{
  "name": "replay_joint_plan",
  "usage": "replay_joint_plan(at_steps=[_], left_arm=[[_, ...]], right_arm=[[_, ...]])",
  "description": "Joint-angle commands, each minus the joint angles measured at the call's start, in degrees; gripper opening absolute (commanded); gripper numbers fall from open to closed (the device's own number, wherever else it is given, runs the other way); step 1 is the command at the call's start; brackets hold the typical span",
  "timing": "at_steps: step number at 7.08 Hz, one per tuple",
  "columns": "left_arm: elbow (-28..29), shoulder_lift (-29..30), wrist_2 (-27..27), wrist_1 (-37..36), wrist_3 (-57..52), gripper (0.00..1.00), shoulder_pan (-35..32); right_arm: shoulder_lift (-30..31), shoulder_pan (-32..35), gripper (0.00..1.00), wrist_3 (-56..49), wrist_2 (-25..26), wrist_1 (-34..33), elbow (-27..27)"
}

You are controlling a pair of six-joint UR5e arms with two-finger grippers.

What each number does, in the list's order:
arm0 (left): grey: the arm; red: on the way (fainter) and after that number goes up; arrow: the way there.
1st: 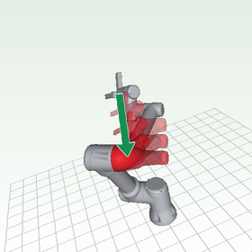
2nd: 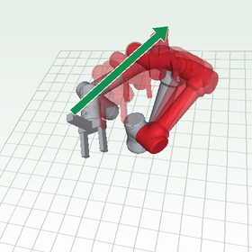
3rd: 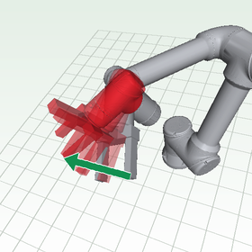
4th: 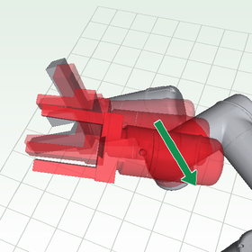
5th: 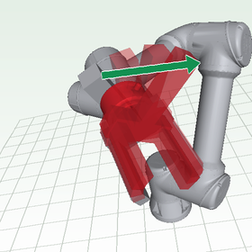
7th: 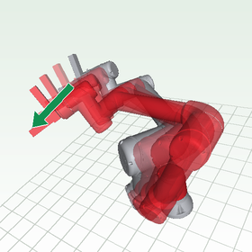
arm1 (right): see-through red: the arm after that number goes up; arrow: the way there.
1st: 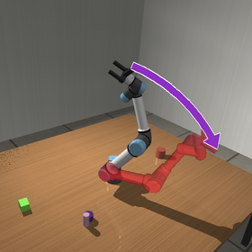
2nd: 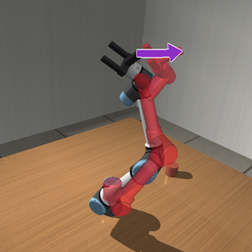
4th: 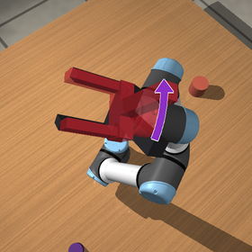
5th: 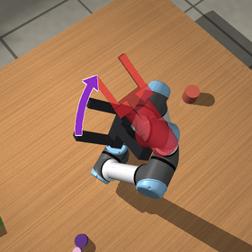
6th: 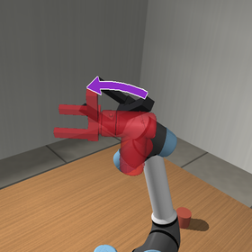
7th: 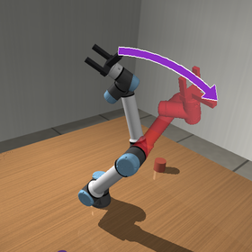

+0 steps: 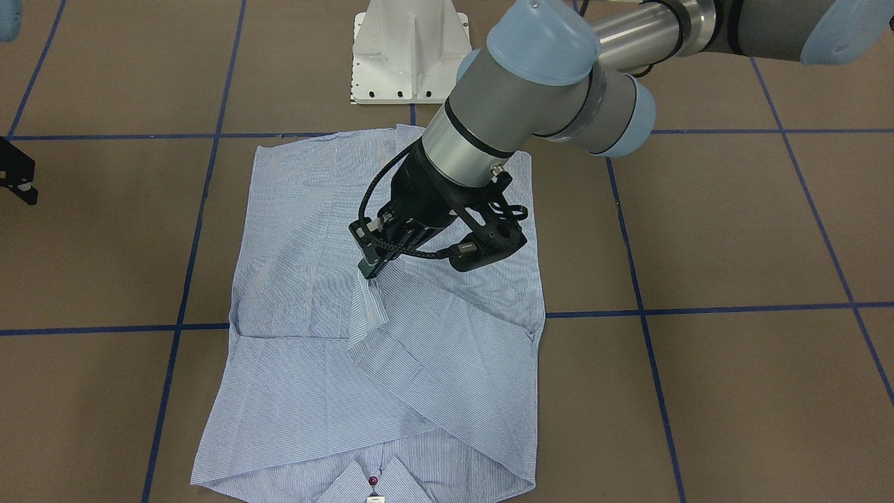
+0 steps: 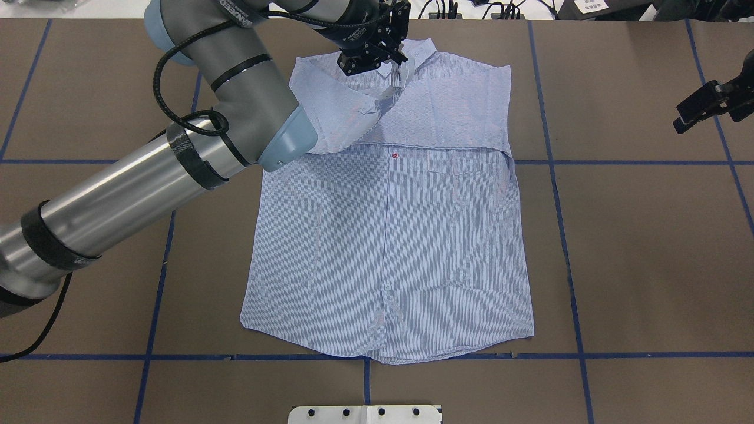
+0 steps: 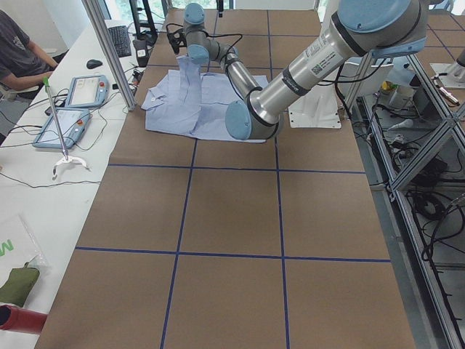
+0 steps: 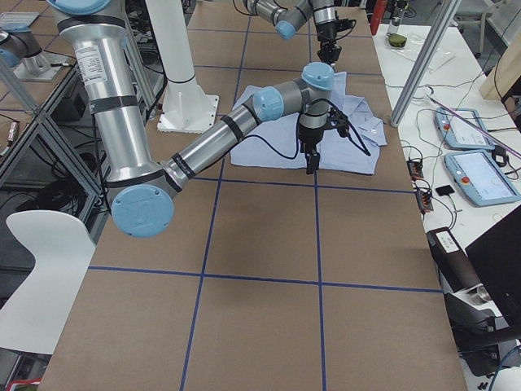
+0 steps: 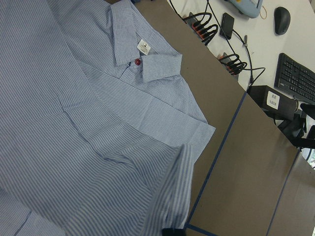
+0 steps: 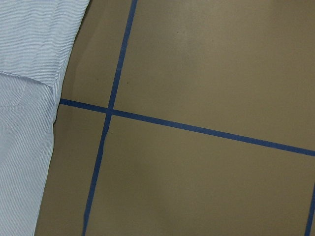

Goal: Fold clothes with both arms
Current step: 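Carry the cuff with the left gripper across the shirt past the collar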

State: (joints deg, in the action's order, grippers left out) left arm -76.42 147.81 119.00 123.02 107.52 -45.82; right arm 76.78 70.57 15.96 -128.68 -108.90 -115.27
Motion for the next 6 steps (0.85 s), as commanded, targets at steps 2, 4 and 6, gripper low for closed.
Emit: replay_joint_plan(at_steps=[2, 4, 6], left_arm=[[6.44, -0.07, -7.52, 7.14, 0.33, 0.00, 4.84], [11.01, 0.02, -12.90, 13.62, 0.15, 0.00, 10.55], [11.29, -0.16, -18.18, 14.80, -0.20, 0.00, 16.53]], right_arm=[[0.12, -0.08, 1.00, 0.12, 0.10, 0.00, 0.22], [0.04, -0.08, 1.00, 0.13, 0.10, 0.00, 1.10], [0.04, -0.08, 1.00, 0.56, 0.01, 0.00, 1.54]])
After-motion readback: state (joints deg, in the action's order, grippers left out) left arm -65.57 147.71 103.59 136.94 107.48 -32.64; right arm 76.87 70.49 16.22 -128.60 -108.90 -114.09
